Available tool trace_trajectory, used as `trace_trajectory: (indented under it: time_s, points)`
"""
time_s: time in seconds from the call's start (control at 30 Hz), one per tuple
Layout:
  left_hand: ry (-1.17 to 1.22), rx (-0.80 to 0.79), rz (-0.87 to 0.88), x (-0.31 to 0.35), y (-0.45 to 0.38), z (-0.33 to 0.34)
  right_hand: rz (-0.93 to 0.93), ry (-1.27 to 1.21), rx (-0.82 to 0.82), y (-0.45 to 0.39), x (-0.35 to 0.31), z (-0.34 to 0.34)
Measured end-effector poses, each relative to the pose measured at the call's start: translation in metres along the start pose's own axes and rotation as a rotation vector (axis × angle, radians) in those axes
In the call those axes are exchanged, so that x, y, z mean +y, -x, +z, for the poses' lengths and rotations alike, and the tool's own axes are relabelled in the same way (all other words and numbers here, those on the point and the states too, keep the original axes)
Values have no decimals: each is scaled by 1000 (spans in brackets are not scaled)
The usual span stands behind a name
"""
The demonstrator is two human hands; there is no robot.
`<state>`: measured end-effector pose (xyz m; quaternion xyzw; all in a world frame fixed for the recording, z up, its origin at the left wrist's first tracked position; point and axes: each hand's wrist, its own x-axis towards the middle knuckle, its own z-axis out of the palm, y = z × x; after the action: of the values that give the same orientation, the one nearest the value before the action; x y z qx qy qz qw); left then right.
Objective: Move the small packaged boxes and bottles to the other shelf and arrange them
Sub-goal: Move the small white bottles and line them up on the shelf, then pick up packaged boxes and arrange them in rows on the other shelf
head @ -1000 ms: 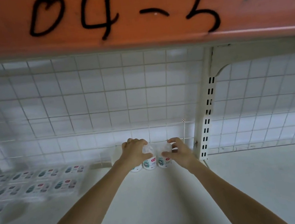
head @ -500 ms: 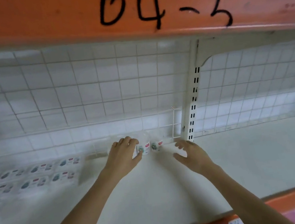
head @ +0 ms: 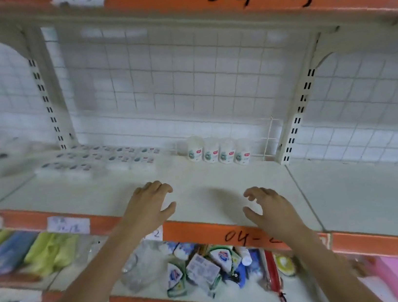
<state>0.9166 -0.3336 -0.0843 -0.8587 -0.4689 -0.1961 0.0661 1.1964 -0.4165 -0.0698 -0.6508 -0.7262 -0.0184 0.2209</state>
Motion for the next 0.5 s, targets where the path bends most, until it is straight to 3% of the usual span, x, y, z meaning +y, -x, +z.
trace_trajectory:
  time_s: [0.17,0.5]
  points:
    - [-18,43,-174,0,94,-30,-177,-89,-6,33,-50,19]
    - [-126,-28,-609,-65,255,-92,-520,-161,-212,25,-196,72]
